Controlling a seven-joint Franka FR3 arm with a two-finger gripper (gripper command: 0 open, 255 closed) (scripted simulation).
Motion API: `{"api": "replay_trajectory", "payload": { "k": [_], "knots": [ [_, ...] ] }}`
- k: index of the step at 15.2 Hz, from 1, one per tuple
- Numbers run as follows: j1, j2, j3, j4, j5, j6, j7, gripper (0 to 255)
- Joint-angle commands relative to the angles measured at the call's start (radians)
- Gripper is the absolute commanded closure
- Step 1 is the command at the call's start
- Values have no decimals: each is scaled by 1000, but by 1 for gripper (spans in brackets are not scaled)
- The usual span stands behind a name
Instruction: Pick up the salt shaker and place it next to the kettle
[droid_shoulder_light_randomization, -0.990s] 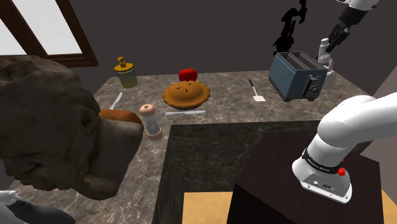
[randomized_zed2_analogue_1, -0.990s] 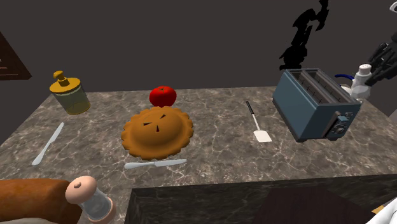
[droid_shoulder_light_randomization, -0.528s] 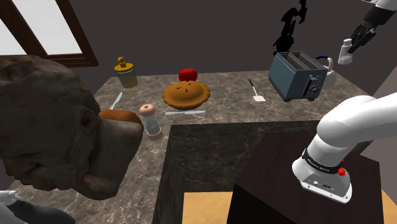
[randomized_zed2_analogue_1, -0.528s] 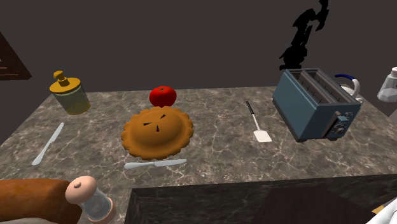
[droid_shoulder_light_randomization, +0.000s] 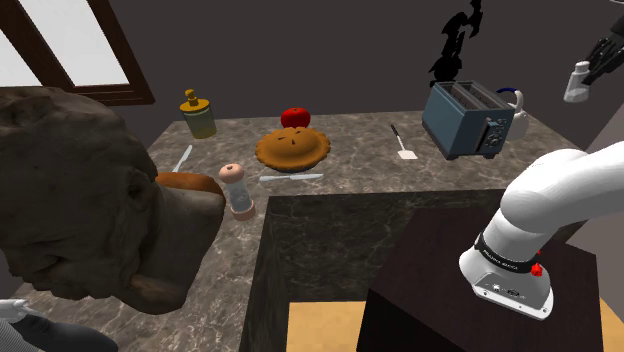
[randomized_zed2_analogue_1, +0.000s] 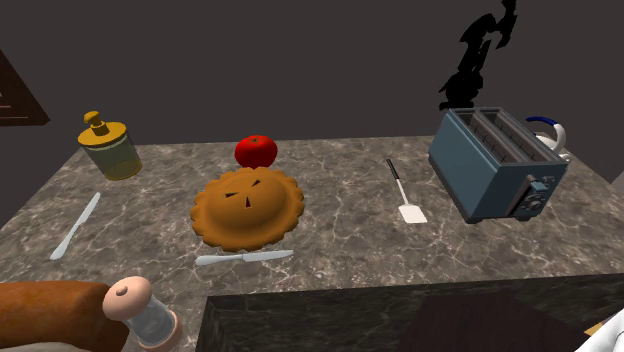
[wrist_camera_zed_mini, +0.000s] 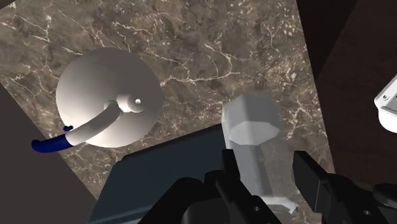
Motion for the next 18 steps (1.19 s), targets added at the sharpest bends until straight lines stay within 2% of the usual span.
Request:
{"api": "replay_trajectory", "payload": {
  "k": [1, 18],
  "knots": [
    [0, -3, -14, -12, -8, 14, -8, 255],
    [-19, -39, -103, -222, -78, 213, -6, 255]
  ]
}}
